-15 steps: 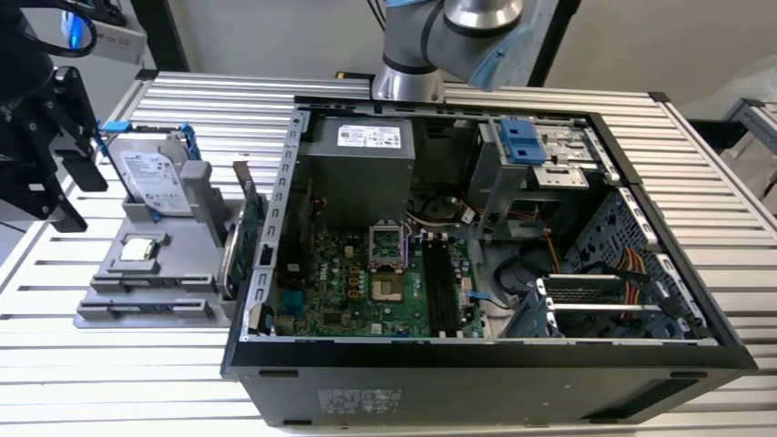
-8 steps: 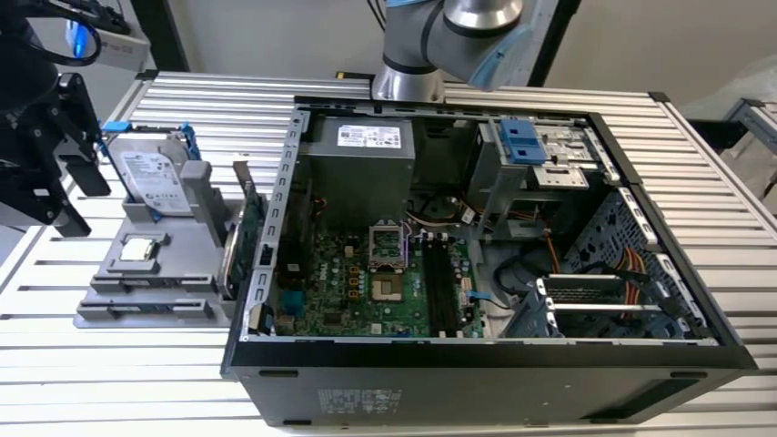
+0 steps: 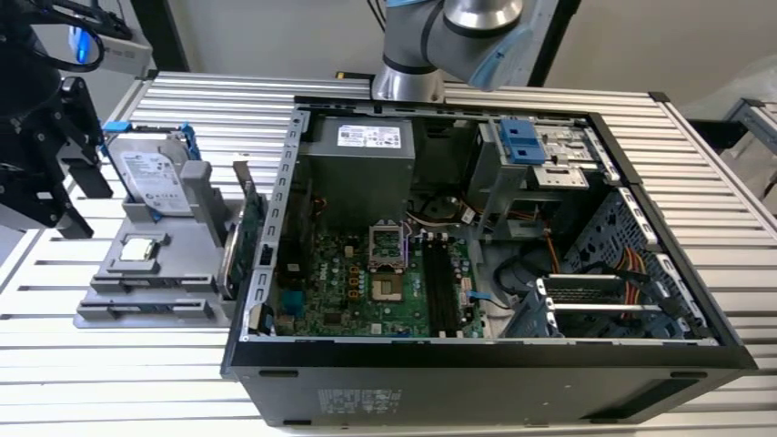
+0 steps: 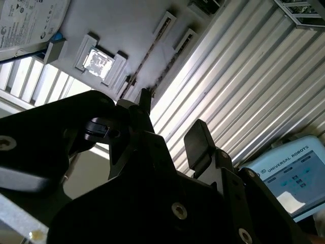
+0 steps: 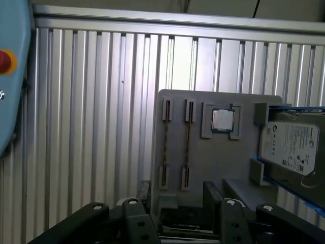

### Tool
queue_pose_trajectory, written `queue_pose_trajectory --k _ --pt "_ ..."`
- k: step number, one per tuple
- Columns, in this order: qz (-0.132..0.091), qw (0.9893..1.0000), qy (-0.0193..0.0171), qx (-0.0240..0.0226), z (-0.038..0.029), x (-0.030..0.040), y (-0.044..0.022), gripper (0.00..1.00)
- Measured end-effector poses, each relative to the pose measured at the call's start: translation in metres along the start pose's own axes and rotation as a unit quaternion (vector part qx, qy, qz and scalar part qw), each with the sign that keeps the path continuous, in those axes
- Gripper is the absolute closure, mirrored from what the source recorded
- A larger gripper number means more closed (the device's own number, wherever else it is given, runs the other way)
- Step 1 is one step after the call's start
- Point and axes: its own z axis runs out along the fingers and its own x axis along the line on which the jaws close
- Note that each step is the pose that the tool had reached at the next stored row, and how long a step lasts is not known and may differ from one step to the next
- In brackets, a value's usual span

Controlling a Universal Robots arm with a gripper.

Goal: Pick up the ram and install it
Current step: 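Pick up the ram and move it above insertion slot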

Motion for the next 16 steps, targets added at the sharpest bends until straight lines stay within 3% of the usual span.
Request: queue_pose_trajectory --k 1,16 --pt "0.000 1.0000 -0.0011 0.0000 0.0000 0.0000 0.0000 0.00" --pt "0.000 1.0000 -0.0004 0.0000 0.0062 0.0000 0.0000 0.00"
